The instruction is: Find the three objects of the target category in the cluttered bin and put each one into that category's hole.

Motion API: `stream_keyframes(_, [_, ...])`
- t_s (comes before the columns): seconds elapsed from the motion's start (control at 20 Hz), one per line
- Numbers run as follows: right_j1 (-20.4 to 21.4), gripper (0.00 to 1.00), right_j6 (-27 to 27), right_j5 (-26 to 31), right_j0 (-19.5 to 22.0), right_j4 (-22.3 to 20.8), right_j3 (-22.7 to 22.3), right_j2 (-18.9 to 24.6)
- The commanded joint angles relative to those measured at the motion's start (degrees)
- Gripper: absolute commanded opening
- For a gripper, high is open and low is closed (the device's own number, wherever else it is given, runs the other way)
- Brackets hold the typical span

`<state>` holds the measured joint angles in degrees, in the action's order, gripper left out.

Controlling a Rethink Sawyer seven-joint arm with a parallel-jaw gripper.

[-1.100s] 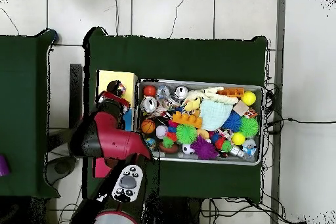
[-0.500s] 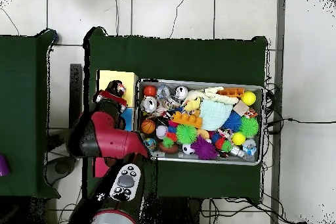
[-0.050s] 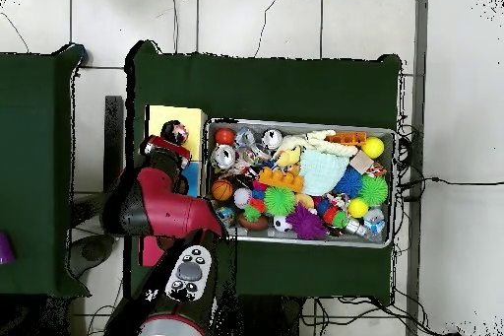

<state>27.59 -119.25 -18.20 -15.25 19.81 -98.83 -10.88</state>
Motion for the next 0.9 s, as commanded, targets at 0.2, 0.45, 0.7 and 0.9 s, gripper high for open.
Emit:
stream_keyframes(0.2, [-1.99, 0.00, -8.10, 0.57, 2.44, -1.68, -0.37, 2.63])
stream_keyframes(0.45, [-1.08, 0.00, -8.58, 0.56, 5.18, -4.34, -0.13, 5.46])
stream_keyframes(0.7, [-0.29, 0.00, -8.63, 1.33, 5.22, -4.47, -0.35, 5.56])
stream_keyframes(0.9, [-0.44, 1.00, -8.76, 0.68, 4.67, -4.18, -0.28, 4.80])
